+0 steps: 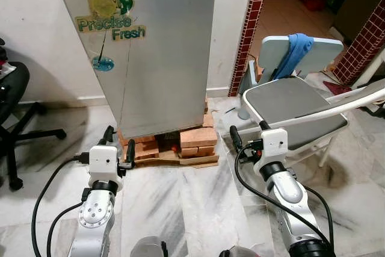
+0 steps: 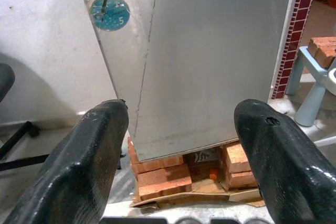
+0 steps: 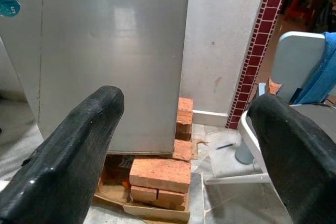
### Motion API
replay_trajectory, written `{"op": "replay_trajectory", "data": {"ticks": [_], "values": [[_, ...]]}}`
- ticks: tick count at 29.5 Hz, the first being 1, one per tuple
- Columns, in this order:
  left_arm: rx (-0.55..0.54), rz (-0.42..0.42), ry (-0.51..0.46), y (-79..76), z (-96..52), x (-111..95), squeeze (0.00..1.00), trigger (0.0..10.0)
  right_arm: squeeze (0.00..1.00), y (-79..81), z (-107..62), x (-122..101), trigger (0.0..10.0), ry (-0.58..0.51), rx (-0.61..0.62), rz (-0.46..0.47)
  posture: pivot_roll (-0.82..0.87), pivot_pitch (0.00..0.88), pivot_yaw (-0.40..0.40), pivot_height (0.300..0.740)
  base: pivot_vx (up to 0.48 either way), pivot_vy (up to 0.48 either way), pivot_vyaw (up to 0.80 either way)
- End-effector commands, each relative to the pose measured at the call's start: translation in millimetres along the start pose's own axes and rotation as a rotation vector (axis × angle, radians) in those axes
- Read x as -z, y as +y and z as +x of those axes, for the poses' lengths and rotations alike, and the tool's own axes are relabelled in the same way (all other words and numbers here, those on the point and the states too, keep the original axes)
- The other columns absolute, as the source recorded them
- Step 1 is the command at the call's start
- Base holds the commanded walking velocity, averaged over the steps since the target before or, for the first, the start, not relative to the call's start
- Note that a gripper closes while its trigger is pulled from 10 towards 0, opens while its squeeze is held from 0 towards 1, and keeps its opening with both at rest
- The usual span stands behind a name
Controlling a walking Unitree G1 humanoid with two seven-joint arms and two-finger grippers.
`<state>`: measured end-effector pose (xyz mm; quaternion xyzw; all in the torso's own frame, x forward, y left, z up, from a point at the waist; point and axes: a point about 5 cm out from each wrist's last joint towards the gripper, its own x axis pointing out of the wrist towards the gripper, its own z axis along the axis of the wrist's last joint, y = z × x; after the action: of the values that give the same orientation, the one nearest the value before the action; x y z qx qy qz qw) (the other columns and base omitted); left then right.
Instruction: Restocking fridge
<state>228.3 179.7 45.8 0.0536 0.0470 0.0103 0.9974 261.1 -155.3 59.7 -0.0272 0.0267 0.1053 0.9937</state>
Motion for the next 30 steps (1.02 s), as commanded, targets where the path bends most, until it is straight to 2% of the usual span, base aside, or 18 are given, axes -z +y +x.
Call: {"op": "replay_trajectory", "data": {"ticks": [1, 9, 11, 13, 19, 30], "values": [[-0.004, 0.005, -0.013, 1.1, 2.4, -3, 0.00, 10.0, 0.00, -0.7, 2.3, -3, 10.0, -0.005, 0.002, -0.005, 0.10, 0.000, 0.015, 0.740, 0.000, 0.000, 0.00], [-0.004, 0.005, -0.013, 1.1, 2.4, -3, 0.00, 10.0, 0.00, -0.7, 2.3, -3, 10.0, -0.005, 0.002, -0.005, 0.10, 0.000, 0.015, 0.740, 0.000, 0.000, 0.00], [0.002, 0.030, -0.063, 4.4, 14.0, -15, 0.00, 10.0, 0.00, 0.3, 24.4, -24, 10.0, -0.078, -0.016, -0.012, 0.12, 0.000, -0.002, 0.740, 0.000, 0.000, 0.00], [0.004, 0.040, -0.081, 6.3, 17.3, -19, 0.00, 10.0, 0.00, 0.9, 32.4, -33, 10.0, -0.112, -0.025, -0.003, 0.12, 0.000, -0.002, 0.740, 0.000, 0.000, 0.00], [0.011, 0.039, -0.057, 5.3, 12.1, -13, 0.00, 10.0, 0.00, -3.1, 31.3, -33, 10.0, -0.106, -0.006, 0.004, 0.11, 0.000, 0.000, 0.740, 0.000, 0.000, 0.00], [0.015, 0.000, -0.033, 0.3, 12.7, -9, 0.00, 10.0, 0.00, -5.4, 27.7, -26, 10.0, -0.082, 0.019, -0.003, 0.10, 0.000, 0.004, 0.740, 0.000, 0.000, 0.00]]}}
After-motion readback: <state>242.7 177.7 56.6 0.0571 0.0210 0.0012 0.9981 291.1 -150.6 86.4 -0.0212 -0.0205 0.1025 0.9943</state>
